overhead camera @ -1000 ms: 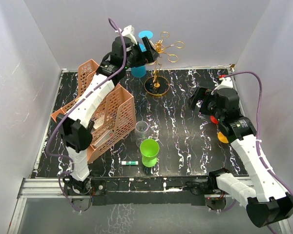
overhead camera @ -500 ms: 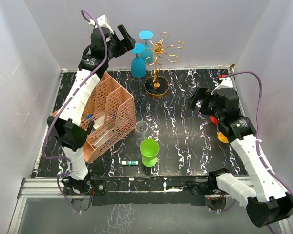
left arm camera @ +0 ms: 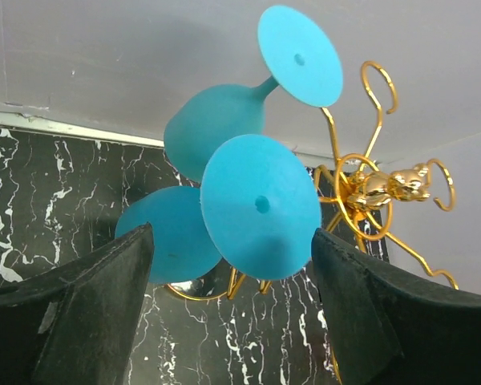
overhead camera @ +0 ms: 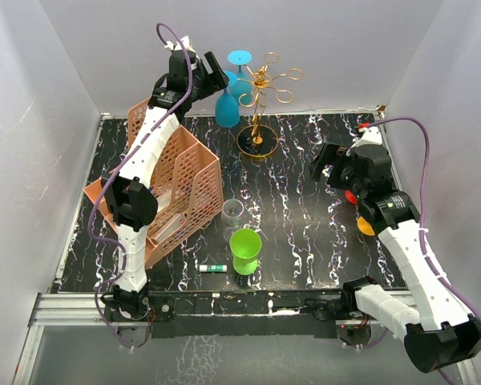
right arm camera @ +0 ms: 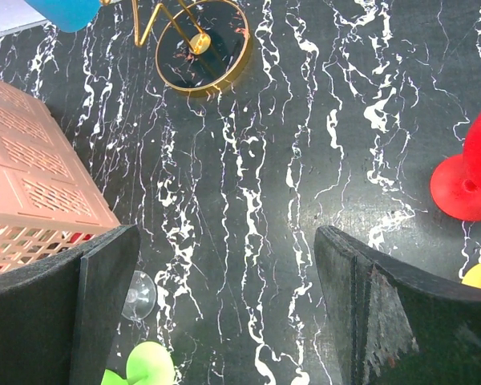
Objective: Take the wine glass off the wine glass rack
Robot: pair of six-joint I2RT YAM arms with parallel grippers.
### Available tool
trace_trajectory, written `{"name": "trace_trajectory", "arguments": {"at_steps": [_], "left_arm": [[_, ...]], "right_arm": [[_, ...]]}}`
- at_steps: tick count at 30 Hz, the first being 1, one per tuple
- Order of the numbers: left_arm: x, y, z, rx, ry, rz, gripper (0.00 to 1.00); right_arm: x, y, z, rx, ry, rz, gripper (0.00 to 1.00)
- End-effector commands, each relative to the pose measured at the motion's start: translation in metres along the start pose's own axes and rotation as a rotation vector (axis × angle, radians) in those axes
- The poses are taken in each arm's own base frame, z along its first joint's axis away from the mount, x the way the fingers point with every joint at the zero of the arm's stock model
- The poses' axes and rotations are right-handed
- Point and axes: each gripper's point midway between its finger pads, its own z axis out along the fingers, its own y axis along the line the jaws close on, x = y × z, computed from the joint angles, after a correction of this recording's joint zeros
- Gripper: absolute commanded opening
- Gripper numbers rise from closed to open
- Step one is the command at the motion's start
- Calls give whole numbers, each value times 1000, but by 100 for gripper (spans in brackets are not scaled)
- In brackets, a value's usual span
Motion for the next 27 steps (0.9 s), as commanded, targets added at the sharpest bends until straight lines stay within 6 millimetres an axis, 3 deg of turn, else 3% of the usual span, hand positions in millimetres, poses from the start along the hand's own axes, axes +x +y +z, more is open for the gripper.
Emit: {"name": "trace_trajectory", "arguments": {"at_steps": [1, 27], "left_arm": [[-20, -13, -6, 54, -38, -19, 75], [-16, -6, 22, 77, -43, -55, 38]], "right_arm": [[-10, 2, 0, -1, -37, -16, 99], [-11, 3, 2, -3, -34, -17, 99]]}}
